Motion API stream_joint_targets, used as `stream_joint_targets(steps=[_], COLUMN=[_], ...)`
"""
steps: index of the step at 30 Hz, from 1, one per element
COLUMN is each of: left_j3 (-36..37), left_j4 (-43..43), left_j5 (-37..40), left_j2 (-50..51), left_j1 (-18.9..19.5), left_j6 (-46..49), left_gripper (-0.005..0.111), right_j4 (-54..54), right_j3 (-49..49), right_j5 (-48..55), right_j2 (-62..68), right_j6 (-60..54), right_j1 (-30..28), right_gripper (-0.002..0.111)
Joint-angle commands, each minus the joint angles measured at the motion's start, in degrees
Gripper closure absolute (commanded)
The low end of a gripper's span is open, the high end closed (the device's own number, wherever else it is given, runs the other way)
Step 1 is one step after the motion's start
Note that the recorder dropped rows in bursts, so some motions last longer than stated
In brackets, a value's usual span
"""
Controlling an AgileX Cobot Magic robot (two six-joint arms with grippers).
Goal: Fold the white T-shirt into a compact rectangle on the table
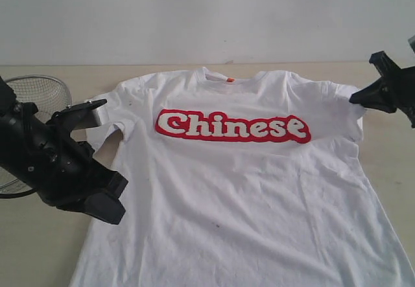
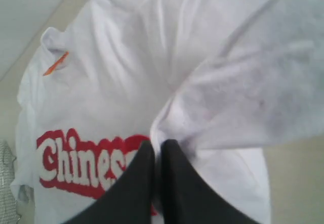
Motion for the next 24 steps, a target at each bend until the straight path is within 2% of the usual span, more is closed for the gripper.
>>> stream_joint_targets(steps=[1, 10, 24], left_j3=[-0.33, -0.33, -0.33], left_j4=[-0.84, -0.84, -0.84], left_j5=[-0.31, -0.31, -0.46], left_j2=[0.03, 0.03, 0.03], left_j1=[-0.26, -0.26, -0.26], left_j6=[0.27, 0.27, 0.27], left_gripper=[0.102, 0.102, 0.102], right_j4=[3.06, 3.33, 0.82], right_j3=[0.2, 0.2, 0.2], right_j5=[0.33, -2.34, -8.57], right_j2=[-0.84, -0.84, -0.84], right_j6=[-2.81, -3.82, -4.22], right_j1=[3.93, 11.53, 17.99], right_gripper=[0.108, 0.108, 0.106])
